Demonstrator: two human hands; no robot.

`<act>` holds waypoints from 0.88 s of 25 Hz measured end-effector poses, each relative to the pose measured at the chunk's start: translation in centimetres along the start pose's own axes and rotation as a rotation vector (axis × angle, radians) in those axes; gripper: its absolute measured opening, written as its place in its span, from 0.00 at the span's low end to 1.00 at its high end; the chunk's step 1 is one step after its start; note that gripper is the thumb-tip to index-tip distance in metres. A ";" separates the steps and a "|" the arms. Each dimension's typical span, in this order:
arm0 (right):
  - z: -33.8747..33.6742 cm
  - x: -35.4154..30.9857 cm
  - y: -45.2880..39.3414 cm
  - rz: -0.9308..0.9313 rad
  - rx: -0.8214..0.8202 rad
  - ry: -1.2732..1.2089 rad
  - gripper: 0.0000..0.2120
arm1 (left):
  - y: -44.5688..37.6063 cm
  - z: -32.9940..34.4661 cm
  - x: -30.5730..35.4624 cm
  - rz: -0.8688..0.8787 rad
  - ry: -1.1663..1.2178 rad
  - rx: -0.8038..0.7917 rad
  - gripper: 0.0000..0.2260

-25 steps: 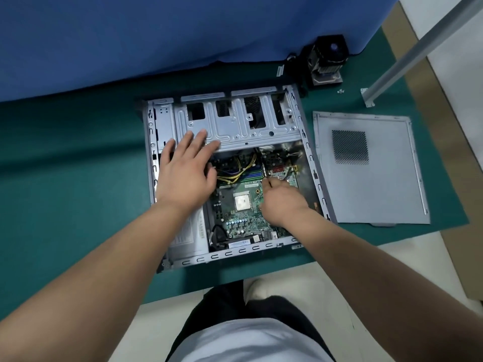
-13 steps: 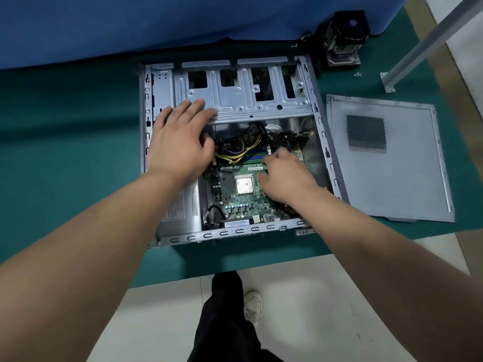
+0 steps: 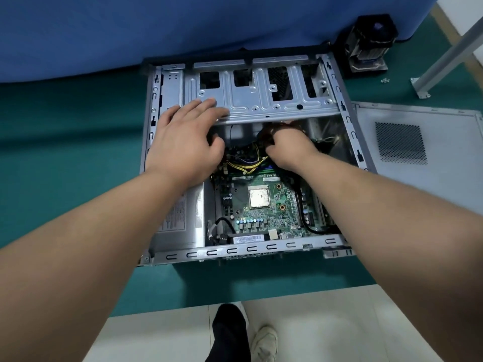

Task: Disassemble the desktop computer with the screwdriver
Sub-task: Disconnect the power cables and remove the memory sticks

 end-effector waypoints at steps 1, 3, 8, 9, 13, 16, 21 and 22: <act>0.3 0.2 -0.3 -0.017 -0.009 -0.041 0.15 | 0.0 0.0 0.0 -0.001 -0.002 0.000 0.26; 0.6 0.7 -0.7 -0.037 0.015 -0.128 0.18 | 0.0 0.0 0.0 -0.001 0.002 -0.001 0.26; 1.9 1.6 -1.4 -0.032 0.106 -0.224 0.17 | -0.1 -0.1 0.1 0.002 -0.012 0.001 0.27; 2.0 1.6 -1.5 -0.031 0.114 -0.220 0.16 | 0.0 -0.1 0.1 0.001 -0.010 0.003 0.27; 2.2 1.5 -1.9 -0.018 0.137 -0.197 0.13 | -0.1 -0.2 0.0 0.001 -0.003 0.016 0.27; 2.0 1.4 -1.8 -0.029 0.150 -0.226 0.10 | -0.1 -0.2 0.0 -0.004 0.002 0.025 0.27; 2.0 1.1 -1.8 -0.016 0.163 -0.161 0.07 | -0.1 -0.3 0.2 -0.004 -0.002 0.027 0.27; 2.0 1.1 -1.8 -0.020 0.164 -0.143 0.08 | -0.1 -0.3 0.2 -0.003 -0.004 0.026 0.27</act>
Point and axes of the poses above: each hand's wrist, its own y-axis away from the middle knuckle, its own z-axis out of the palm, x = y × z, the point moved 8 cm from there along -y, towards the middle knuckle, and after that the axes turned 8 degrees about y, right-handed, at the moved point
